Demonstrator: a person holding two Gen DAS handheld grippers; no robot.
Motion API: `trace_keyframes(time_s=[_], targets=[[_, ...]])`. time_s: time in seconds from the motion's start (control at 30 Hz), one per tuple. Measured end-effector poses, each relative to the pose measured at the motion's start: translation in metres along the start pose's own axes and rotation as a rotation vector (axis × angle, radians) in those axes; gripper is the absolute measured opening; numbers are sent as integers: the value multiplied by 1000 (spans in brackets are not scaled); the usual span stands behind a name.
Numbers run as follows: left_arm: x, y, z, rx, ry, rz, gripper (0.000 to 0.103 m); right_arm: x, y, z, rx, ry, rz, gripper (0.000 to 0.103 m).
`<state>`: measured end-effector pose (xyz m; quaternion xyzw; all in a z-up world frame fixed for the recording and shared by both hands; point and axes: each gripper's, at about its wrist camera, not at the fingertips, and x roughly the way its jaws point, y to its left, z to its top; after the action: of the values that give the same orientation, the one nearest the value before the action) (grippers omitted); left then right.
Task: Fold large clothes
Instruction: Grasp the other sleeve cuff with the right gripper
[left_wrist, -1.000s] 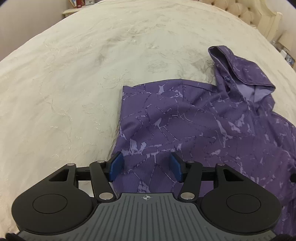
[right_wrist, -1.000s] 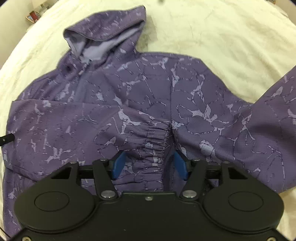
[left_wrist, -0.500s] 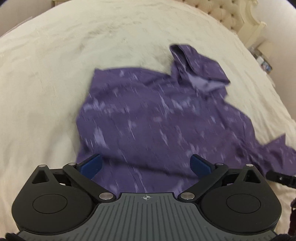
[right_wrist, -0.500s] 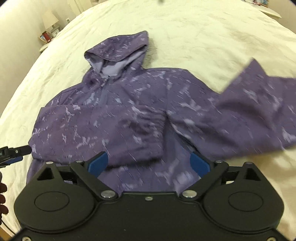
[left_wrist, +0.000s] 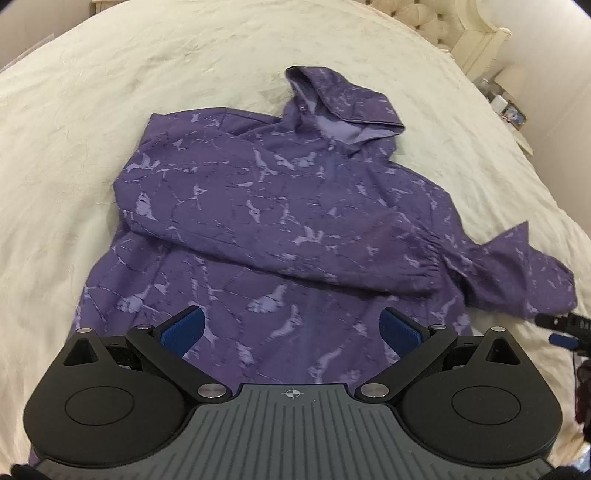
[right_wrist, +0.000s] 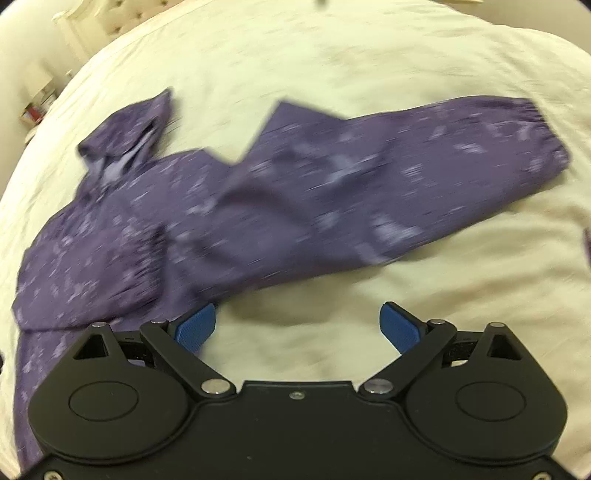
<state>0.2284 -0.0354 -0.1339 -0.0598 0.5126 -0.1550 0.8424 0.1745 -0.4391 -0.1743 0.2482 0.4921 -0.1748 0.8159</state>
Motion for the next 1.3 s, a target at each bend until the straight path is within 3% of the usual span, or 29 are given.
trace_keyframes(time_s=[0.6,0.83,1.03,1.13,1.3], targets=[[-2,-66,-26,1,-17,37,103,-1,-134,102,-29,-122,-161,98],[9,-76,-21,12,9,49,103,28,-174,120,32,-61,-224,99],[16,-81,-16,36,23,40,103,48,-174,117,22,-1,-247,99],[19,-80,-14,41,31,35,103,48,-167,116,17,3,-263,84],[22,-70,-13,38,42,13,103,35,-150,118,-15,-12,-273,36]])
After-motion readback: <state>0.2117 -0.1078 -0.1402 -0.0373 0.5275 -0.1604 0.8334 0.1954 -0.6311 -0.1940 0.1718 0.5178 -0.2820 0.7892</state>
